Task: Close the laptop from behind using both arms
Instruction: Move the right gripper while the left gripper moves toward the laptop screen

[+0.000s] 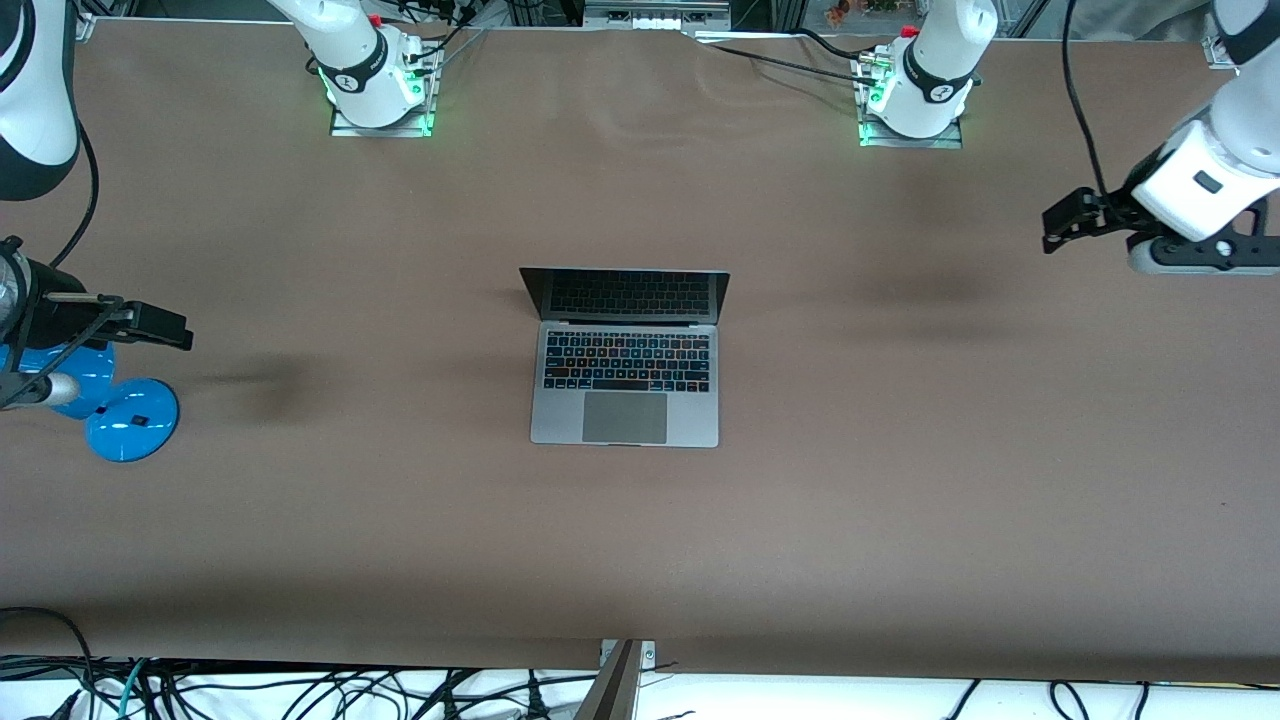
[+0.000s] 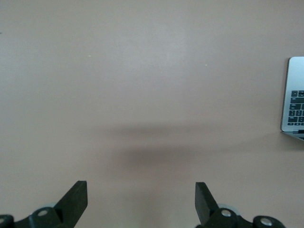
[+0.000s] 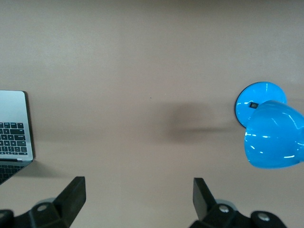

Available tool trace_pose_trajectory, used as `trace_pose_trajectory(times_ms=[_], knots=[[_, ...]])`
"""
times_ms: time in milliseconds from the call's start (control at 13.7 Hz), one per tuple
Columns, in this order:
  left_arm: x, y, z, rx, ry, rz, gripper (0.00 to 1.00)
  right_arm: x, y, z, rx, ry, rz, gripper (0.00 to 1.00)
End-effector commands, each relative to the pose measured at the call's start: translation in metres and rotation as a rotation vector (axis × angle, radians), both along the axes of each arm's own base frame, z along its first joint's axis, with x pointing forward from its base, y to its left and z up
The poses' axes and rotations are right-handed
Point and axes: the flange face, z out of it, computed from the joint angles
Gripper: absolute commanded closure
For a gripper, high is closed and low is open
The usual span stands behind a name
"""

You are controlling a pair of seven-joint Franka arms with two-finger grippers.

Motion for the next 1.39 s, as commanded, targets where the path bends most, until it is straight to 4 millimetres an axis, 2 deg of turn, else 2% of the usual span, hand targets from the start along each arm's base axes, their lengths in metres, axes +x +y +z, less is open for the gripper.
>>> trace_pose_trajectory(times_ms=[0,146,365,584,804,950,1169,1315], knots=[[-0.011,-0.047,0.004,-0.015,0.003,0.018,0.0,-0.004,-0.002,0.009,0.013,-0.002,0.009,0.0],[-0.015,-0.08,0.001,-0.007,0.005,0.039,0.0,-0.004,-0.003,0.009,0.014,-0.002,0.01,0.0],[-0.021,-0.118,-0.005,-0.048,0.021,0.07,0.0,-0.004,0.006,0.008,0.021,0.003,0.021,0.0],[-0.03,-0.168,-0.015,-0.044,0.021,0.082,0.0,-0.005,0.039,0.006,0.066,0.008,0.065,0.0],[-0.044,-0.22,-0.027,-0.039,0.022,0.097,0.0,-0.008,0.085,0.003,0.12,0.019,0.129,0.0],[-0.055,-0.246,-0.035,-0.035,0.027,0.088,0.0,-0.015,0.125,0.004,0.14,0.032,0.109,0.0],[-0.064,-0.274,-0.046,-0.036,0.035,0.11,0.0,-0.03,0.185,0.003,0.125,0.048,0.055,0.0],[-0.065,-0.283,-0.056,-0.045,0.05,0.113,0.0,-0.044,0.229,-0.002,0.107,0.069,0.016,0.0]])
